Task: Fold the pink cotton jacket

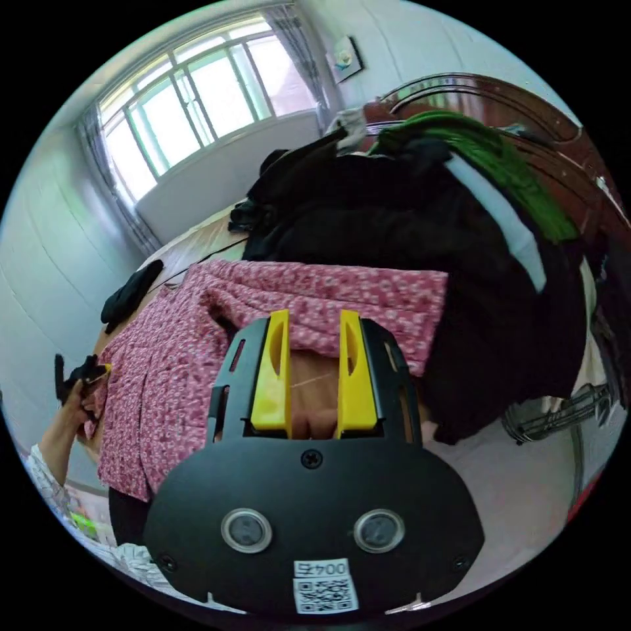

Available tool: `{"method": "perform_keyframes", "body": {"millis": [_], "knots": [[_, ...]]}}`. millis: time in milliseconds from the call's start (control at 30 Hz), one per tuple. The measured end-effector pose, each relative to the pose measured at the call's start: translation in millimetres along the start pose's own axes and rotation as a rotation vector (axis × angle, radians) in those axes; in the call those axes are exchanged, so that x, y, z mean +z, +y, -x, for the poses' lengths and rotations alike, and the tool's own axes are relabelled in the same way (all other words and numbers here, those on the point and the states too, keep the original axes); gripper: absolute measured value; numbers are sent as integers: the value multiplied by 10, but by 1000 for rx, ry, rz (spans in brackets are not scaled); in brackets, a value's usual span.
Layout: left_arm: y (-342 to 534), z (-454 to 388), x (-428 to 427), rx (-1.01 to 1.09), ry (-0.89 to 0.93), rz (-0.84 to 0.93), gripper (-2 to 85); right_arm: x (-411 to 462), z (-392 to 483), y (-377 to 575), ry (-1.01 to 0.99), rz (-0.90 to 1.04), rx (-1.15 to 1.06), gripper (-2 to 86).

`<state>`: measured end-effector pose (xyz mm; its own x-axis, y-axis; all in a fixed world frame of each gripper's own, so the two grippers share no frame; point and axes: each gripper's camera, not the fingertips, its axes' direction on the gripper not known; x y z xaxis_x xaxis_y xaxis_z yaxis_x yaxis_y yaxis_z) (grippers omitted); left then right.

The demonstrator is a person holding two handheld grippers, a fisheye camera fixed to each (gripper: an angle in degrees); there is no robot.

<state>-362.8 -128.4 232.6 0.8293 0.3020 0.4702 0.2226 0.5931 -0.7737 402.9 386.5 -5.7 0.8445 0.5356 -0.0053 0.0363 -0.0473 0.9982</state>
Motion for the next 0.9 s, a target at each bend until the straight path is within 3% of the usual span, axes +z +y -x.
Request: {"method": "perform_keyframes", "body": {"millis": [100,200,300,433,533,700,800,900], "knots": [[-126,-389,33,139,-4,-26,16,-1,-674,-194,-8,62,156,117],[-202,-1006,381,287,78,40,34,154,-861,-312,-76,121,202,127],[-181,-1675,735,457,19,37,56,371,-833,-364,-141,184,240,134],[-251,-2130,1189,521,24,104,66,332,-658,-405,-69,146,226,50],[-401,-2299,1452,531,7,132,67,3,-363,-549,-54,64,84,40],[-659,-2451,1752,568,-8,101,65,-796,447,-1130,161,-247,-429,35],[-737,-2477,1907,550,25,67,60,-811,727,-1383,312,-385,-695,32],[-761,-2559,2113,535,69,44,44,-497,722,-1618,400,-430,-781,26]]}}
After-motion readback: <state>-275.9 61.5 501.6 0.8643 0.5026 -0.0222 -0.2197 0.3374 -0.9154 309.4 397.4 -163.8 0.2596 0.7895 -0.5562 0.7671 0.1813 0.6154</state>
